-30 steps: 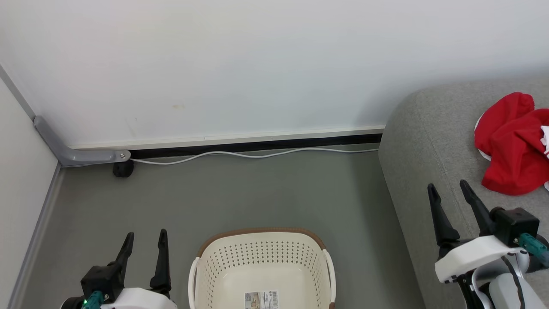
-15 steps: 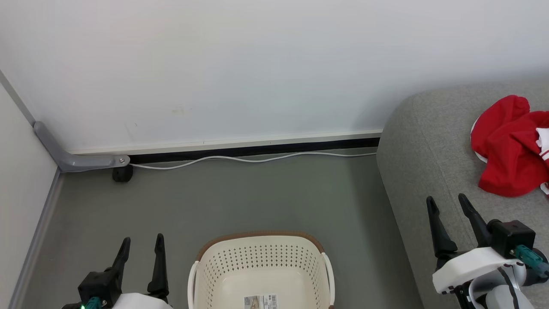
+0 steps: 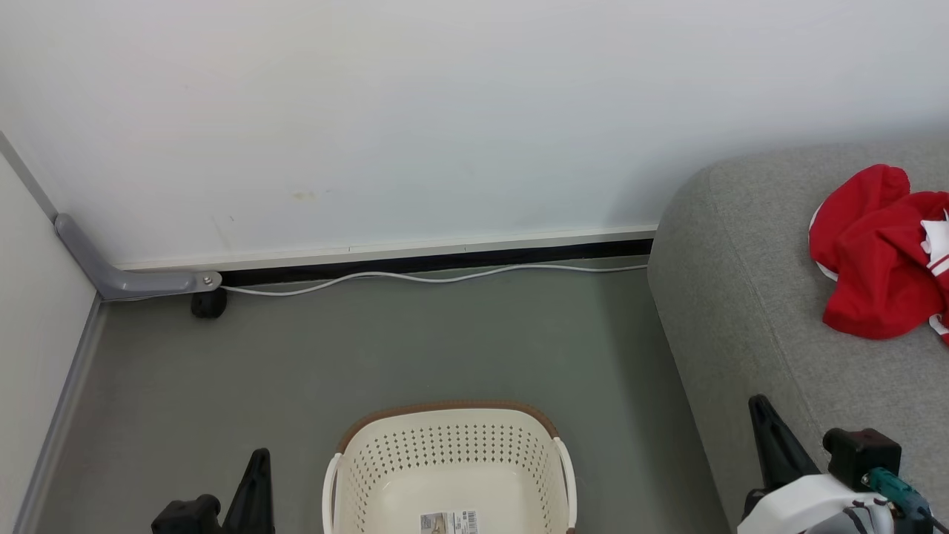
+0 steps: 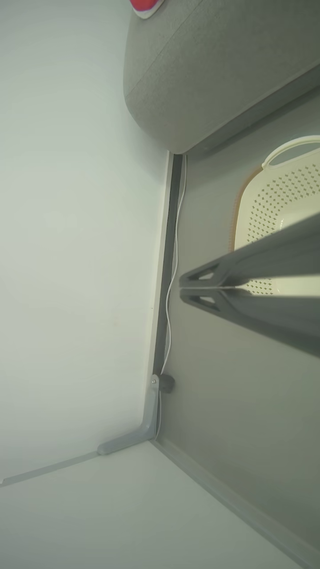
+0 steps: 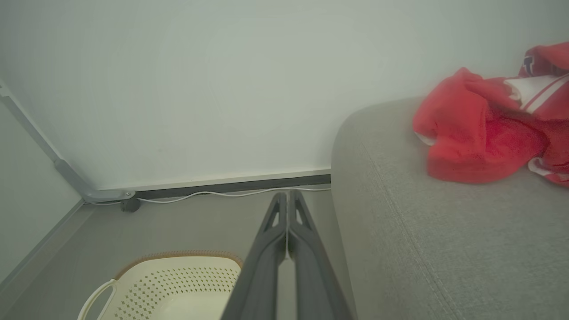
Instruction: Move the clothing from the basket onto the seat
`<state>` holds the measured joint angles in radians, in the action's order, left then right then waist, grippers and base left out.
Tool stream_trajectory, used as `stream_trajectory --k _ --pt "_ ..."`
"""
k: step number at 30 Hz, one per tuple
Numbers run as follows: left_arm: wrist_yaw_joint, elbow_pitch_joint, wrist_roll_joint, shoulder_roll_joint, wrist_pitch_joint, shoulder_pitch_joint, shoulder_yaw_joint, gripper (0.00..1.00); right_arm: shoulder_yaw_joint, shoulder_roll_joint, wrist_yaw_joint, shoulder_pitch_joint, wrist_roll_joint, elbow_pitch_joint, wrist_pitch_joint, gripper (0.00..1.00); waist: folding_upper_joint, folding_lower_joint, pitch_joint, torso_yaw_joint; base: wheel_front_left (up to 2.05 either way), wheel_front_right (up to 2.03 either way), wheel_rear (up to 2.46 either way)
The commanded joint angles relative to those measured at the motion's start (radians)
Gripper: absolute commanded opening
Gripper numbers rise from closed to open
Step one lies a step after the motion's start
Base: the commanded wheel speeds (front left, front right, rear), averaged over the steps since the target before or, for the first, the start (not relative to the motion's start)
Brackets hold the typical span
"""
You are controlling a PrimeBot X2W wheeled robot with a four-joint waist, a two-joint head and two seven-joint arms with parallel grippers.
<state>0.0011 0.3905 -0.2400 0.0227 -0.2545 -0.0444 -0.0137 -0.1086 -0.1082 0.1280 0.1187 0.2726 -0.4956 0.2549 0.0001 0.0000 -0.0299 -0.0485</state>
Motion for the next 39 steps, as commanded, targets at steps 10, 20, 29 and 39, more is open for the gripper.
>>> stream_trajectory --k 10,20,29,39 --pt "-0.011 -0.025 -0.11 0.009 0.033 0.026 0.015 0.0 0.021 -0.003 0.0 0.02 0.108 0.035 -0.031 0.0 -0.0001 0.0004 0.001 0.004 0.0 0.0 0.0" --pt "-0.021 -0.037 -0.22 0.011 0.059 0.036 0.022 0.0 0.038 0.002 0.0 0.017 0.215 0.055 -0.06 0.0 -0.0001 0.0 0.005 0.008 0.0 0.0 0.0" --pt "-0.031 -0.047 -0.319 0.012 0.086 0.046 0.031 0.0 0.053 0.007 0.001 0.015 0.312 0.072 -0.086 0.0 -0.0001 0.0 0.008 0.011 0.0 0.0 0.0" --pt "-0.041 -0.057 -0.429 0.014 0.115 0.057 0.041 0.0 0.071 0.012 0.001 0.012 0.419 0.091 -0.116 0.0 -0.0001 0.0 0.01 0.015 0.0 0.0 0.0"
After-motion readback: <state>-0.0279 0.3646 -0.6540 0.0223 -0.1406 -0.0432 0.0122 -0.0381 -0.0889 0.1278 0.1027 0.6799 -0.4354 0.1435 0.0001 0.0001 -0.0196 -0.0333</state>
